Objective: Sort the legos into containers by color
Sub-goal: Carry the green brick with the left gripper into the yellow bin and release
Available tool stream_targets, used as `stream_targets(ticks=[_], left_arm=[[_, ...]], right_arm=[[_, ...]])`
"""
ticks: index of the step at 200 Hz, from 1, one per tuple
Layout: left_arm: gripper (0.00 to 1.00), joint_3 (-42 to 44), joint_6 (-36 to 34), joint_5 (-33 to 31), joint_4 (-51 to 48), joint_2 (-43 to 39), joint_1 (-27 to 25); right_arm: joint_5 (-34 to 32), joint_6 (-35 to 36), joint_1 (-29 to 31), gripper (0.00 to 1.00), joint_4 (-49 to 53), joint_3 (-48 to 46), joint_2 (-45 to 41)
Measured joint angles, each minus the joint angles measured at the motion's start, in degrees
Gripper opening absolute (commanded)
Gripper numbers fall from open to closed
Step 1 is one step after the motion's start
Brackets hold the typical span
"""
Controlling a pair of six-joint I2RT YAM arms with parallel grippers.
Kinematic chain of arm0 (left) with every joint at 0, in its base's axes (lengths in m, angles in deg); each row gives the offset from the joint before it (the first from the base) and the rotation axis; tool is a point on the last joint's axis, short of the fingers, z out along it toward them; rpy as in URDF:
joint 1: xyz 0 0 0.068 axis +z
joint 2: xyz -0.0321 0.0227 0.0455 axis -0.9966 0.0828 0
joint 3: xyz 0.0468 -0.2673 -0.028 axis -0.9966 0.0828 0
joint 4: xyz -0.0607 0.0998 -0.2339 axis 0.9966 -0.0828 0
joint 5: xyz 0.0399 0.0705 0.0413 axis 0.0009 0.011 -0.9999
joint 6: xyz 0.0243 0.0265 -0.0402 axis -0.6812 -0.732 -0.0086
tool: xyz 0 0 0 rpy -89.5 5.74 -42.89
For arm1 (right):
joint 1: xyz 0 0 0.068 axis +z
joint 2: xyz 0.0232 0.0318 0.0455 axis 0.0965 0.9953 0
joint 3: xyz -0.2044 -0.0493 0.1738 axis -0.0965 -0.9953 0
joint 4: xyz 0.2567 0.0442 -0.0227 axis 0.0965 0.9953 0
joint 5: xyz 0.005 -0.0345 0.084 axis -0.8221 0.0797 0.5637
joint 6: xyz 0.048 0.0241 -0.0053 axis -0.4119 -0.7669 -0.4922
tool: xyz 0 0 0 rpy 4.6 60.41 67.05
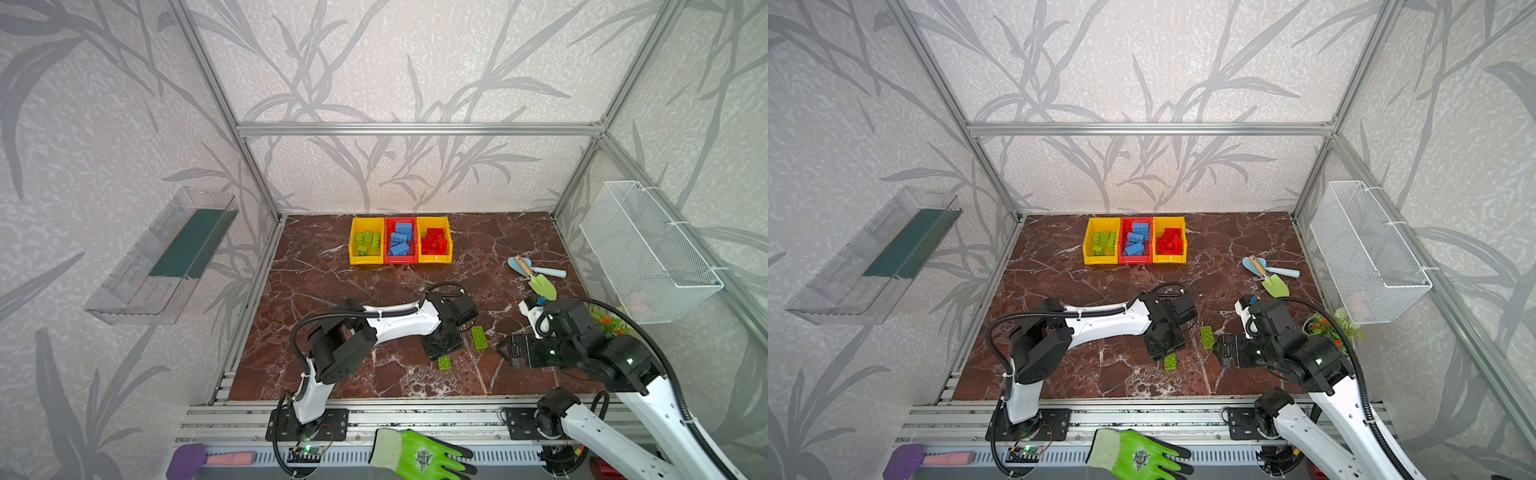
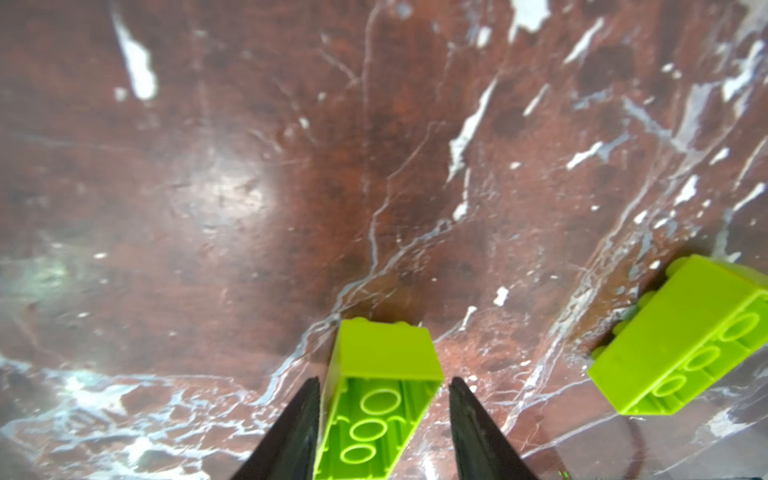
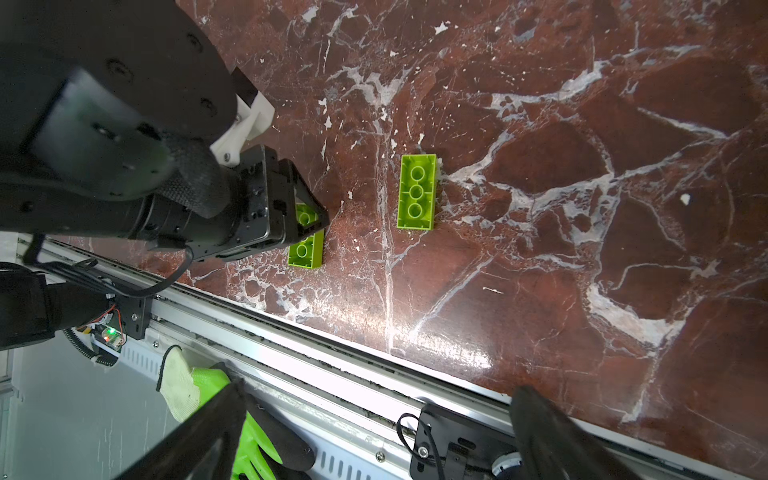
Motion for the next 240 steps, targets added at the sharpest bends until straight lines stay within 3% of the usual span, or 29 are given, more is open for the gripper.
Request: stream_targets(ticks=[54,69,94,150,192,240], left_arm=[[0.45,-0.5,-2.8,2.3,-2.1,1.9,0.0],[0.39,-2.3,-4.3,2.8,-3.3,3.1,0.0],[0.15,-4.1,-6.7,3.8,-4.4,4.2,0.0],[0.1,-5.0,-11.4,3.5,-7.5,4.4,1.8],[0.1,-8.5,-17.0,0.6,-12.6,2.3,12.8],[0.11,-25.9,-26.7,-7.9,-18.6,1.9,31.1]], right_arm=[[0.0,-0.3,0.0,0.99,0.1,-0.1,-0.8],[-0.1,-0.4,0.0,0.99,0.1,-0.2,-0.8],[-0.5,-0.6,0.0,0.99,0.2,-0.2,-0.8],[-1.6,-0.7,0.0,1.0,1.0,0.5,-0.3],[-3.3,-0.6,0.0,1.0,0.9,3.1,3.3],[-4.9,-0.7,-0.1,1.0,-2.8,7.6,14.3]])
